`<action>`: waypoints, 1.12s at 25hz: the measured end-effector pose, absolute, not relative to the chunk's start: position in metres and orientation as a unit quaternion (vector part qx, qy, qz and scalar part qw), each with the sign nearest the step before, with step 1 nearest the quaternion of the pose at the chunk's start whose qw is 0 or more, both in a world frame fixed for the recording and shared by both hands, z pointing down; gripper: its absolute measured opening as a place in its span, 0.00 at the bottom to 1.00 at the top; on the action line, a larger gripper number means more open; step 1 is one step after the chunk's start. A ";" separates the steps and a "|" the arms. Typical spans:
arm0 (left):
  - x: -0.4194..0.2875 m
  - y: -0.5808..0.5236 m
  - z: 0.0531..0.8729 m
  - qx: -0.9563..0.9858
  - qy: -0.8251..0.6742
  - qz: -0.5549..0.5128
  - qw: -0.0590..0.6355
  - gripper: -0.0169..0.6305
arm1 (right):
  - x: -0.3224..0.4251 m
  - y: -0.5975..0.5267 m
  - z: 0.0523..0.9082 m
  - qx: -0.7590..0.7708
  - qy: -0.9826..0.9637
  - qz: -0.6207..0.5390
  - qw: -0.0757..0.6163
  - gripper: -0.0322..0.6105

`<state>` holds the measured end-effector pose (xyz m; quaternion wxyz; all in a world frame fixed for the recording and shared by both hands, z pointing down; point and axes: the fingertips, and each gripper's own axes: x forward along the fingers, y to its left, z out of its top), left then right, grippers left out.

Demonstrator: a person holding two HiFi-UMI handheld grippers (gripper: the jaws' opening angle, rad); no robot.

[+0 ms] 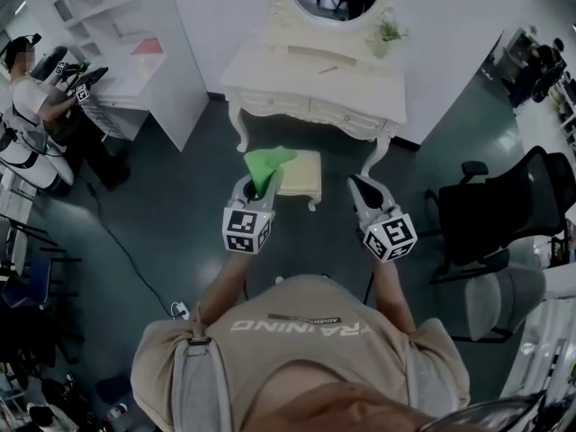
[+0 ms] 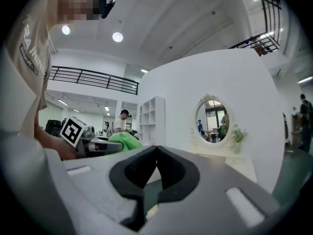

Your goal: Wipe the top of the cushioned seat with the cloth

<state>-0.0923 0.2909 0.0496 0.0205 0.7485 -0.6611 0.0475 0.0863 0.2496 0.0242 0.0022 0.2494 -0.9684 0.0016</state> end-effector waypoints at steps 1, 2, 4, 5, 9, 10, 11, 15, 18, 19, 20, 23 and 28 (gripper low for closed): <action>-0.090 0.293 0.049 0.749 -0.661 0.047 0.017 0.10 | 0.087 0.252 0.026 0.247 -0.969 0.003 0.003 0.05; -0.088 0.295 0.048 0.749 -0.661 0.046 0.013 0.10 | 0.087 0.254 0.028 0.244 -0.970 0.004 0.005 0.05; -0.084 0.300 0.049 0.747 -0.664 0.044 0.012 0.10 | 0.088 0.256 0.029 0.239 -0.971 0.001 0.007 0.05; -0.081 0.302 0.051 0.746 -0.665 0.043 0.014 0.10 | 0.089 0.257 0.028 0.237 -0.971 -0.001 0.007 0.05; -0.075 0.307 0.051 0.744 -0.667 0.042 0.020 0.10 | 0.087 0.260 0.023 0.223 -0.975 -0.010 0.011 0.05; -0.075 0.308 0.049 0.743 -0.668 0.041 0.018 0.10 | 0.085 0.261 0.022 0.220 -0.975 -0.011 0.011 0.05; -0.076 0.309 0.048 0.742 -0.669 0.040 0.016 0.10 | 0.083 0.262 0.023 0.216 -0.976 -0.011 0.011 0.05; -0.077 0.314 0.042 0.739 -0.673 0.038 0.005 0.10 | 0.077 0.267 0.028 0.201 -0.979 -0.011 0.015 0.05; -0.077 0.317 0.045 0.738 -0.673 0.042 0.005 0.10 | 0.077 0.269 0.032 0.197 -0.980 -0.006 0.015 0.05; -0.078 0.317 0.046 0.738 -0.674 0.042 0.007 0.10 | 0.077 0.269 0.032 0.196 -0.981 -0.006 0.014 0.05; -0.078 0.318 0.046 0.737 -0.674 0.041 0.008 0.10 | 0.077 0.269 0.031 0.195 -0.981 -0.006 0.013 0.05; -0.077 0.318 0.047 0.736 -0.676 0.041 0.009 0.10 | 0.080 0.268 0.031 0.196 -0.981 -0.008 0.011 0.05; -0.076 0.310 0.049 0.732 -0.680 0.039 0.008 0.10 | 0.085 0.260 0.038 0.198 -0.980 -0.007 0.011 0.05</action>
